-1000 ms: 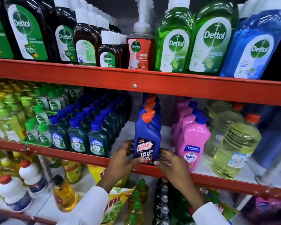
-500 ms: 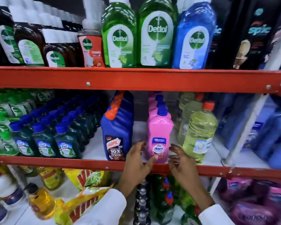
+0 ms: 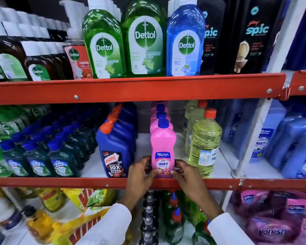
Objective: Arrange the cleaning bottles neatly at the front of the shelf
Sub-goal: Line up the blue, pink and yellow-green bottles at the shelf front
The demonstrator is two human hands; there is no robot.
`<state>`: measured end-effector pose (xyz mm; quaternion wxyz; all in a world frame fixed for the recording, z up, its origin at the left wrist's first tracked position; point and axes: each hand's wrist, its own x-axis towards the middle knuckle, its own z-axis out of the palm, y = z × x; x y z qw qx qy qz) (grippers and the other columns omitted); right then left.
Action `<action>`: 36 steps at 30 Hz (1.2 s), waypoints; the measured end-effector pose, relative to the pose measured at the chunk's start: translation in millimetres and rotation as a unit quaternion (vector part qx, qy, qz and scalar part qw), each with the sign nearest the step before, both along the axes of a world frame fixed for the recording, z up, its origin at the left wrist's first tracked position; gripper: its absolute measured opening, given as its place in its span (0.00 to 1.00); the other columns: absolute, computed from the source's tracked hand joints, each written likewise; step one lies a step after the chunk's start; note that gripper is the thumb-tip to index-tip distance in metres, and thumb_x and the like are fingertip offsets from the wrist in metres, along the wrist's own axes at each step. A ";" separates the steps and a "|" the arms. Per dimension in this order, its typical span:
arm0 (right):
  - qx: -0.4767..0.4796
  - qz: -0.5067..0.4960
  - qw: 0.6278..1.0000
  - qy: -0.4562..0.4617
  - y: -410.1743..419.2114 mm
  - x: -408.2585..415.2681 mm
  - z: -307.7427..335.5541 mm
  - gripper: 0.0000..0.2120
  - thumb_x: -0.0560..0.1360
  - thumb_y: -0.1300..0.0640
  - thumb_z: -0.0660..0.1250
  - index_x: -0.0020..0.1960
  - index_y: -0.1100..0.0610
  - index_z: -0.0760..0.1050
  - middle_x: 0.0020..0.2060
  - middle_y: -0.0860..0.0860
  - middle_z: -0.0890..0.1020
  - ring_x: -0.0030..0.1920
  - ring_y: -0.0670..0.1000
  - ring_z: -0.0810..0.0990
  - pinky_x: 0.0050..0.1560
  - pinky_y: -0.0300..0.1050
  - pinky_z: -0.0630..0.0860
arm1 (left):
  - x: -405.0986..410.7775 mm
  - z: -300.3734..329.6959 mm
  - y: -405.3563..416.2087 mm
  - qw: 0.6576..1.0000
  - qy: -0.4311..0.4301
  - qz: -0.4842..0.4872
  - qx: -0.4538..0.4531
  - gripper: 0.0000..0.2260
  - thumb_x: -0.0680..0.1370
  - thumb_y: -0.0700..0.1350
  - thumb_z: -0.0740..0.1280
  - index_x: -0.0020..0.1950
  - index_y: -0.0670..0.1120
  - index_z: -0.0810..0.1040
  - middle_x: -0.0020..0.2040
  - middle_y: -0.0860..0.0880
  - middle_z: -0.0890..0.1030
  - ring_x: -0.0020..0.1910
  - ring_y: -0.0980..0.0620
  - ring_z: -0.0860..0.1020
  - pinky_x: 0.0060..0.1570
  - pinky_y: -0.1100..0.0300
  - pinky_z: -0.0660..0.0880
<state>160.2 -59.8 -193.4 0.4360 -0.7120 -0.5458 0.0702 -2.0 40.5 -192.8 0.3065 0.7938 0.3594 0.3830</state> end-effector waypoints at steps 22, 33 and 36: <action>0.144 -0.054 0.988 0.028 -66.1 17.5 -4.1 0.14 0.70 0.70 0.72 0.46 0.53 0.85 0.42 0.38 0.85 0.42 0.37 0.83 0.47 0.30 0.78 | 4.6 -10.3 -55.0 0.983 -0.132 0.104 0.071 0.15 0.71 0.55 0.78 0.50 0.52 0.77 0.48 0.55 0.77 0.49 0.61 0.78 0.47 0.72 0.73; 0.005 -0.066 0.998 0.024 -67.3 100.1 -3.5 0.28 0.75 0.69 0.64 0.73 0.57 0.67 0.62 0.51 0.81 0.55 0.51 0.84 0.59 0.45 0.79 | 102.0 -8.4 -65.5 0.998 0.001 -0.053 -0.017 0.35 0.75 0.62 0.69 0.78 0.51 0.65 0.73 0.52 0.76 0.70 0.54 0.75 0.70 0.52 0.75; -0.002 -0.048 0.999 -0.019 -63.2 105.7 -4.5 0.25 0.75 0.65 0.63 0.71 0.53 0.71 0.60 0.52 0.85 0.58 0.54 0.84 0.59 0.52 0.80 | 107.3 -4.4 -59.3 0.996 0.001 -0.066 -0.054 0.29 0.74 0.54 0.71 0.74 0.51 0.70 0.66 0.52 0.82 0.63 0.58 0.81 0.65 0.50 0.80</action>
